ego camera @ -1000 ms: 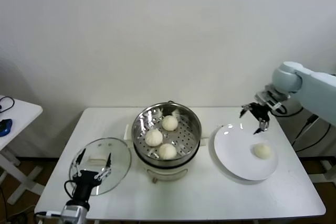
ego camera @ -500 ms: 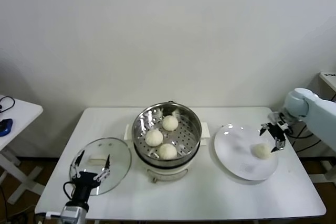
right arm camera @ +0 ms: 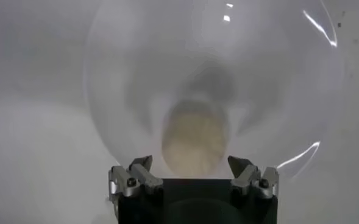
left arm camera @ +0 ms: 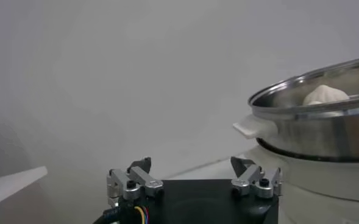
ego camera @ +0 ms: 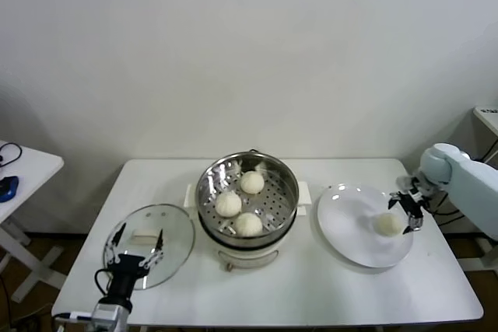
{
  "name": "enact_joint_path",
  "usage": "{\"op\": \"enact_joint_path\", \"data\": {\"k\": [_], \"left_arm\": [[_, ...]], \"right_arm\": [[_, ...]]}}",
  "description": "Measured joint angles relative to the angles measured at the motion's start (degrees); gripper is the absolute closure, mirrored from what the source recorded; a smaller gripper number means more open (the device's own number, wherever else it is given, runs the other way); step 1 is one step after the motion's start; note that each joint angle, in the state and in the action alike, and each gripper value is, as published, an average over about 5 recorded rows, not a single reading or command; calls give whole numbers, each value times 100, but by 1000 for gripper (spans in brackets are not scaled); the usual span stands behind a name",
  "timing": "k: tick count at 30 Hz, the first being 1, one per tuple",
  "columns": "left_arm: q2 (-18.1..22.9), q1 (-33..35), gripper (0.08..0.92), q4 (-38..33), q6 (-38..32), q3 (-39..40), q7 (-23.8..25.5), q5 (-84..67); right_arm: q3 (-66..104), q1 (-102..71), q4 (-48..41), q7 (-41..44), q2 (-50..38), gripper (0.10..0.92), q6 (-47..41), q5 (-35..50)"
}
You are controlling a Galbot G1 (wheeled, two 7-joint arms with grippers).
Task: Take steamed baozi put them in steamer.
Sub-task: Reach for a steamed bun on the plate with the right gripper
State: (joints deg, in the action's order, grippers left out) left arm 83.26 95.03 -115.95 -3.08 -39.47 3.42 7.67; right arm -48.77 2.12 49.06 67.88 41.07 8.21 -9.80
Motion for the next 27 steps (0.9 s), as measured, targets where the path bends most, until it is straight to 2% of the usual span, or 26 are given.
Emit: {"op": "enact_joint_path", "data": {"k": [14, 27], "left_arm": [[3, -9, 177, 12, 3, -8, 0, 5], [31, -19, 177, 29, -10, -29, -2, -6]], "right_arm": [[224, -147, -306, -25, 265, 208, 12, -117], [266, -168, -391, 5, 286, 321, 0, -84]]}}
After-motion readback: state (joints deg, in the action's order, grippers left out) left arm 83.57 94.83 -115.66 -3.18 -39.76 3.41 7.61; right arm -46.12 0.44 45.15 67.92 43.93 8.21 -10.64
